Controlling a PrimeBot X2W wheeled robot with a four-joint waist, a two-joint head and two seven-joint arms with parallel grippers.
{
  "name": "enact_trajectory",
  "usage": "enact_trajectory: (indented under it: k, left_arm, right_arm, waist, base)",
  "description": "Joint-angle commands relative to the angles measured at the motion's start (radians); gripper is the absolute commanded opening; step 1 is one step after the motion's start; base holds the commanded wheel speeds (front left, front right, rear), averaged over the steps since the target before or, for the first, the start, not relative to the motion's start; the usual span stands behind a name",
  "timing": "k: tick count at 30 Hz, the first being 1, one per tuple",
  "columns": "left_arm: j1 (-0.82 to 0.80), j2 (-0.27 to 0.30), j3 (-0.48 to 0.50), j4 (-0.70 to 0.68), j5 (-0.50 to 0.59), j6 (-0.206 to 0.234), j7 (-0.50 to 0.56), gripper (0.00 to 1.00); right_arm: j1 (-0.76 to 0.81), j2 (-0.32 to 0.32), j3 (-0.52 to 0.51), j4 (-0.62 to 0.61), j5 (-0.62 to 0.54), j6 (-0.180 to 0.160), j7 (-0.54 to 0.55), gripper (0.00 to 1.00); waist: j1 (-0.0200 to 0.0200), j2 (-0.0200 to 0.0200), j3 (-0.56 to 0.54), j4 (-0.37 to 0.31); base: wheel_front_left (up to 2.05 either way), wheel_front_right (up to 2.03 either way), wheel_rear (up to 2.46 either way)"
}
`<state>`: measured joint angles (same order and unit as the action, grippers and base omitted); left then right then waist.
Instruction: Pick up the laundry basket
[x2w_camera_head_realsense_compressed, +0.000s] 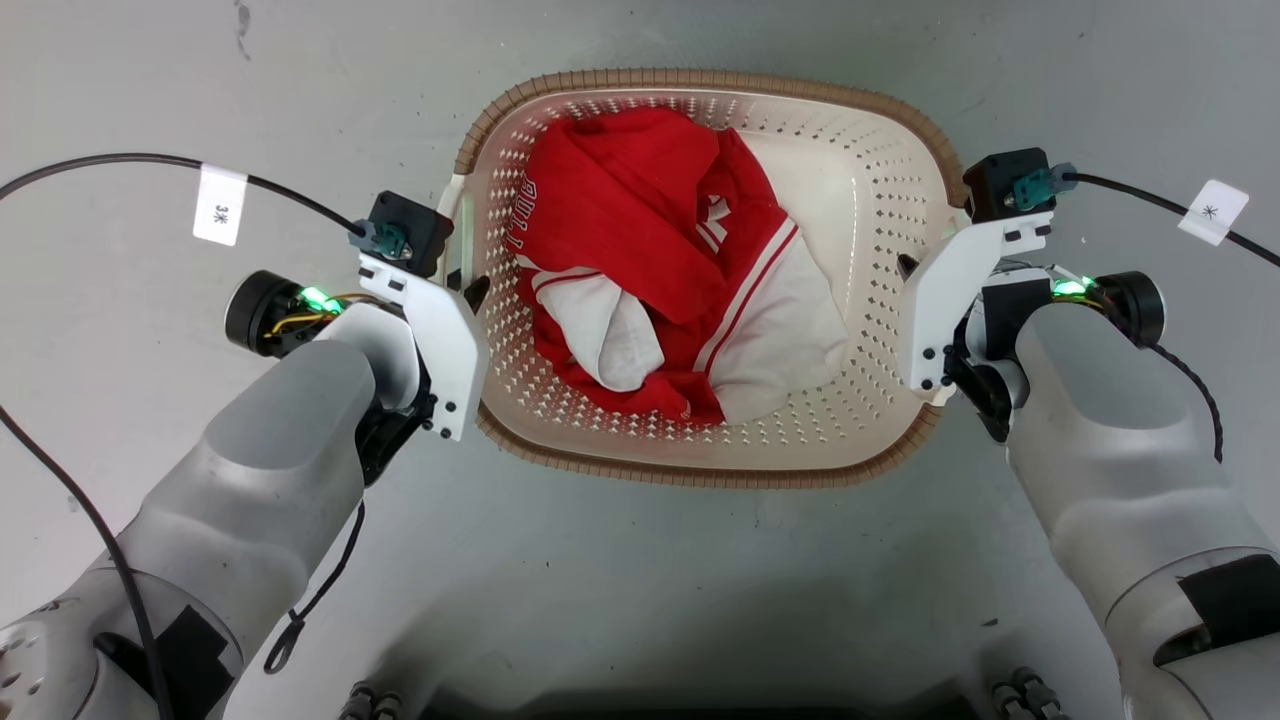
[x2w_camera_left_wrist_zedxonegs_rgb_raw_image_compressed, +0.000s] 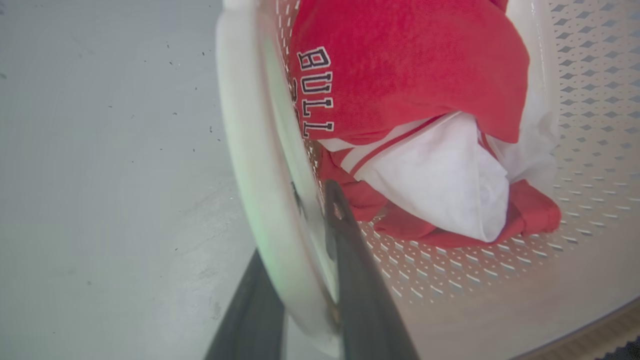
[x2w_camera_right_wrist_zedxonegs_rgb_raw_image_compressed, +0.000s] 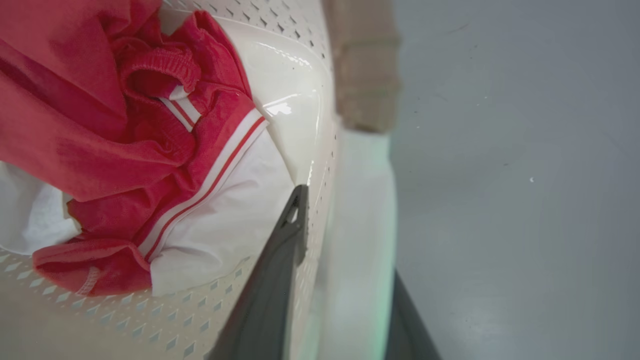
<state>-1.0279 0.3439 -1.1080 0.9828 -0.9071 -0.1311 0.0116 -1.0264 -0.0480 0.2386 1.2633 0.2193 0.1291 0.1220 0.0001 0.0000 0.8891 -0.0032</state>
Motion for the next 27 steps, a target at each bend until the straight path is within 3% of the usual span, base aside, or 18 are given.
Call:
enact_trajectory:
  k: [1, 11, 27]
  left_arm:
    - [-0.015, 0.013, -0.017, -0.003, -0.008, 0.001, 0.002, 0.00]
    - [0.005, 0.030, -0.114, -0.041, -0.087, 0.001, 0.053, 0.00]
    - [0.095, 0.080, -0.174, -0.147, -0.178, 0.001, 0.369, 0.00]
  right_arm:
    - [-0.009, -0.005, 0.004, 0.007, -0.012, 0.003, -0.005, 0.00]
    - [0.025, -0.005, -0.020, 0.023, -0.075, 0.003, 0.095, 0.00]
    - [0.125, -0.008, 0.051, 0.026, -0.050, 0.003, 0.399, 0.00]
  waist:
    - [-0.0001, 0.0000, -0.008, 0.001]
    - [-0.0001, 0.0000, -0.122, 0.003]
    - [-0.0001, 0.0000, -0.528, 0.005]
  base:
    - [0.00, 0.00, 0.00]
    - [0.00, 0.00, 0.00]
    - [0.00, 0.00, 0.00]
